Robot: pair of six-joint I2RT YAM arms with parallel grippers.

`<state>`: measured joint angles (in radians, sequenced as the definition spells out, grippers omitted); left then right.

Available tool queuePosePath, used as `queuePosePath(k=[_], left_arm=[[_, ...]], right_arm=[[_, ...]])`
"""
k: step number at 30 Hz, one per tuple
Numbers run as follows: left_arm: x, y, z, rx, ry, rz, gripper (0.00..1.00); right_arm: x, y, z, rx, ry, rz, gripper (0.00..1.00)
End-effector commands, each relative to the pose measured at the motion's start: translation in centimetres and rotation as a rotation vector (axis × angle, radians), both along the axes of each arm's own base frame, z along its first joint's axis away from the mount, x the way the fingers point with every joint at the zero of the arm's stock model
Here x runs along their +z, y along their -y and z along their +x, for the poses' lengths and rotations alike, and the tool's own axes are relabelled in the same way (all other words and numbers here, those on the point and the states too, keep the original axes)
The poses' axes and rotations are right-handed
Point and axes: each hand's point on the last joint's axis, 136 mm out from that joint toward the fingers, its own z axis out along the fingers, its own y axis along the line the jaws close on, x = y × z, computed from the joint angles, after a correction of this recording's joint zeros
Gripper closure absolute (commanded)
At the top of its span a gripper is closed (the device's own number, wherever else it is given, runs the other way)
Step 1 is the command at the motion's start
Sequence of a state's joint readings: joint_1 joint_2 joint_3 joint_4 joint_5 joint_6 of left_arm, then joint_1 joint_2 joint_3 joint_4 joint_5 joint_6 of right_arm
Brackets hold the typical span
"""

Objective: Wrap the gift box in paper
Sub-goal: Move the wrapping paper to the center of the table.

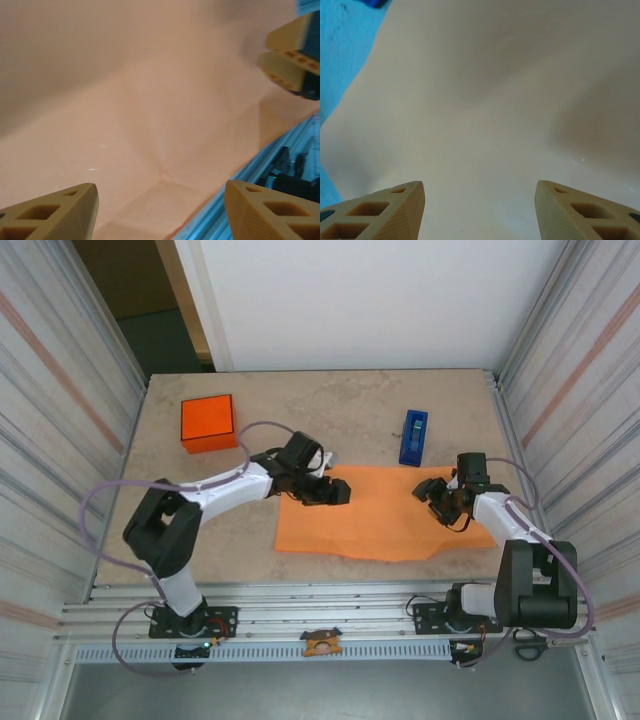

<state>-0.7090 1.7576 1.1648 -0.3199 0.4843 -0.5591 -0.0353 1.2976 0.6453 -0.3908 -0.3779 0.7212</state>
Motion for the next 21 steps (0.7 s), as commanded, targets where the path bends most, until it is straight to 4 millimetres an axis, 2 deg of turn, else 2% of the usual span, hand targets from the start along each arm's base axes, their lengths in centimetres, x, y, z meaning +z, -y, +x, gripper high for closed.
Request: queuePosePath(k=[1,4,11,16,21], left_arm=[[-2.9,-1.7,0.3,0.080,-0.066,0.084,0.33],[-5.0,-3.3,-0.2,0.124,-0.118,0.114,0.34],[-7.7,-8.4,-1.4,0.239,-0.179,0.154,0.34],[-8.7,-12.7,-2.1,0.324,-0.211,0.178,0.34],[-8.1,-17.9,-2.4,0.437,-0.207,0.222,0.33]], right_arm=[[-1.1,-1.5,-1.3,0.093,-0.053,0.054,0.40],[-1.7,-2.7,-1.3,0.118,-0.071,0.073,0.40],[-2.7,-6.6,-1.5,0.213,-0.101,0.040,0.39],[-3.0,-11.1,-1.5,0.284,-0.105,0.027,0.39],[-3.1,-16.3,-1.3,0.336,-0.095,0.044,0.38]])
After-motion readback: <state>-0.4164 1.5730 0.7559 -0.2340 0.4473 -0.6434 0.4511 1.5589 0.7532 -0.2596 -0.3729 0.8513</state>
